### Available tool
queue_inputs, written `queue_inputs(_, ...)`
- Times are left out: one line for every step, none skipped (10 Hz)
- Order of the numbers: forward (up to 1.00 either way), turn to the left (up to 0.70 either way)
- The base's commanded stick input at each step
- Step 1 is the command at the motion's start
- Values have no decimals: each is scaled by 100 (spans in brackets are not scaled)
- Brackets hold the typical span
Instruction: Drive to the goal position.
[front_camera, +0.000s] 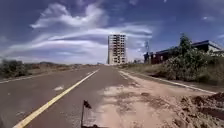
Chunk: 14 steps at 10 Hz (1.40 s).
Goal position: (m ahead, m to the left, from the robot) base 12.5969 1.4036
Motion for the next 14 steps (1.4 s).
queue_inputs(100,0)
queue_inputs(100,0)
queue_inputs(100,0)
queue_inputs(100,0)
queue_inputs(100,0)
queue_inputs(100,0)
queue_inputs(100,0)
queue_inputs(100,0)
queue_inputs(100,0)
queue_inputs(100,0)
queue_inputs(100,0)
queue_inputs(100,0)
queue_inputs(100,0)
queue_inputs(100,0)
